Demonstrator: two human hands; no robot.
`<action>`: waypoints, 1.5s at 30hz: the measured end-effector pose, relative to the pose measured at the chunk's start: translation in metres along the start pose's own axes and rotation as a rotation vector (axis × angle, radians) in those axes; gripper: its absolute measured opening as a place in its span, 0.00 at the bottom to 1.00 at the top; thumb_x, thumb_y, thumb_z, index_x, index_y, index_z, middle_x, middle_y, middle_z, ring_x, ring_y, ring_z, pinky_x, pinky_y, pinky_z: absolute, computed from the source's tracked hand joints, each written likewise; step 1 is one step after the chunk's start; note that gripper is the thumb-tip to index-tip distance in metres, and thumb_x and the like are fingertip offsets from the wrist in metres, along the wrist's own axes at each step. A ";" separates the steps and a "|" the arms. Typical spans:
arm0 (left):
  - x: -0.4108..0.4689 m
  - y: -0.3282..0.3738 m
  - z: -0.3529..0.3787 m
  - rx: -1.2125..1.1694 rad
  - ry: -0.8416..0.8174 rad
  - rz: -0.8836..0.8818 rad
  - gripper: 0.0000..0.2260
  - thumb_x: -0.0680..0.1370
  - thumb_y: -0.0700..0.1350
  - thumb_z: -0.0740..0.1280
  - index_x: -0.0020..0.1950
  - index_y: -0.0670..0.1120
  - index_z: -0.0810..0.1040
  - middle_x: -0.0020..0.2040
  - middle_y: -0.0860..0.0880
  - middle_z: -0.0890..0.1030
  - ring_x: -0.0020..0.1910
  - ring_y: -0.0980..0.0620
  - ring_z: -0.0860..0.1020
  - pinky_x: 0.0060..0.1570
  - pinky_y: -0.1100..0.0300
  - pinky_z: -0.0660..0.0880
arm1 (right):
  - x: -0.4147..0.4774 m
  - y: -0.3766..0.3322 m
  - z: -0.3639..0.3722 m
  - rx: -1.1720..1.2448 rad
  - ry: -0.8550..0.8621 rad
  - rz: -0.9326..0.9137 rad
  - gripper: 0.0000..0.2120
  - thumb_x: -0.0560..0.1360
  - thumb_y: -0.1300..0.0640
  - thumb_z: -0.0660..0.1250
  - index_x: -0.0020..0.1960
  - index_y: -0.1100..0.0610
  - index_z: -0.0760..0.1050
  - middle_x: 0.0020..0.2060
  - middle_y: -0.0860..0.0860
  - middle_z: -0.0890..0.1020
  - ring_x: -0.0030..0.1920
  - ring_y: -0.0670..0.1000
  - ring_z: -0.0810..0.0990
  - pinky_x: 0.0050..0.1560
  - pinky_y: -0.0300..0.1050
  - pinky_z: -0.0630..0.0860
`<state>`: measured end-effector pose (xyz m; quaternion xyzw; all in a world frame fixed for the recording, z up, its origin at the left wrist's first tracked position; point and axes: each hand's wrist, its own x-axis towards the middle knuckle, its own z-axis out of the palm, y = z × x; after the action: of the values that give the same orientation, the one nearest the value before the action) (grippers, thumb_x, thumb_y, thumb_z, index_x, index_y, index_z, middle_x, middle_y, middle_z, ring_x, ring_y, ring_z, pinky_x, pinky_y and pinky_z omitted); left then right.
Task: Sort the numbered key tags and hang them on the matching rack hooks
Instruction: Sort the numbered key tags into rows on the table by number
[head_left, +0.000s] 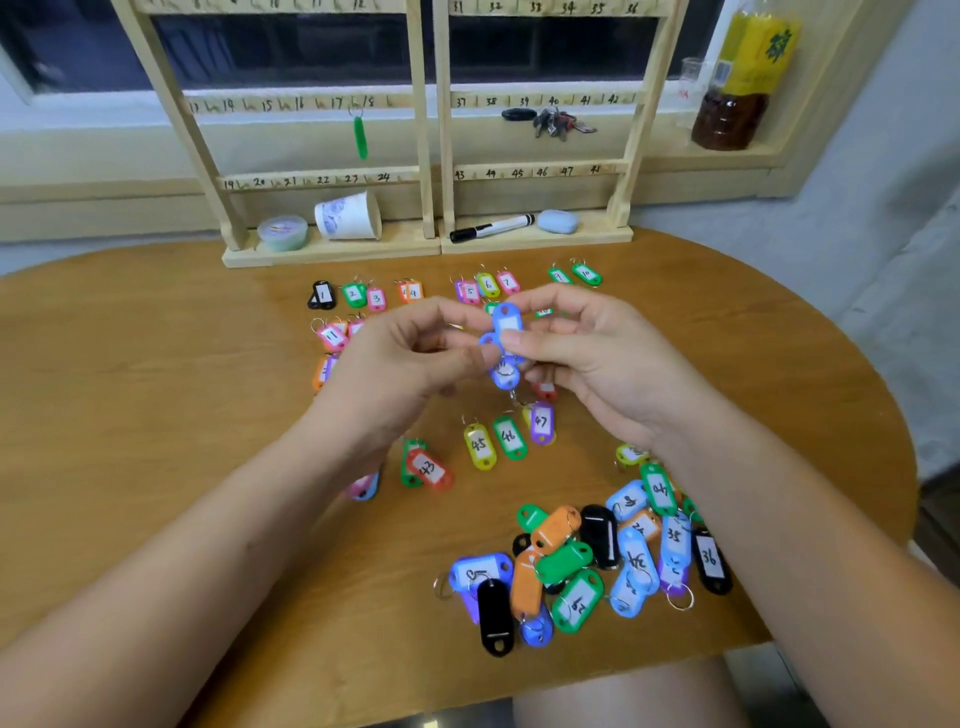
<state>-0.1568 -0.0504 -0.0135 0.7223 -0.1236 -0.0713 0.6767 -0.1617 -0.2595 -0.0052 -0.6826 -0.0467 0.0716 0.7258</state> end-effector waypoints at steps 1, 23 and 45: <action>0.001 0.000 -0.005 -0.003 0.024 0.004 0.09 0.77 0.39 0.77 0.57 0.46 0.85 0.42 0.48 0.87 0.42 0.53 0.83 0.39 0.60 0.73 | 0.005 0.000 0.002 -0.012 -0.015 -0.011 0.11 0.77 0.66 0.75 0.55 0.54 0.83 0.42 0.54 0.86 0.40 0.51 0.80 0.44 0.42 0.76; -0.002 -0.025 -0.022 -0.254 0.308 -0.076 0.12 0.78 0.39 0.76 0.60 0.48 0.87 0.39 0.46 0.85 0.41 0.52 0.81 0.42 0.61 0.72 | 0.028 0.024 0.000 0.039 -0.012 0.089 0.05 0.77 0.63 0.75 0.53 0.60 0.85 0.42 0.54 0.83 0.42 0.49 0.79 0.44 0.42 0.76; -0.012 -0.028 -0.009 -0.113 0.081 -0.205 0.05 0.79 0.44 0.76 0.51 0.42 0.88 0.43 0.37 0.84 0.41 0.50 0.84 0.43 0.58 0.78 | 0.025 0.026 0.004 -0.167 -0.024 -0.131 0.08 0.80 0.63 0.73 0.59 0.62 0.84 0.43 0.53 0.87 0.30 0.48 0.80 0.32 0.34 0.74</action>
<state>-0.1638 -0.0371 -0.0415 0.6940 -0.0174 -0.1176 0.7101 -0.1393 -0.2498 -0.0312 -0.7354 -0.1057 0.0280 0.6688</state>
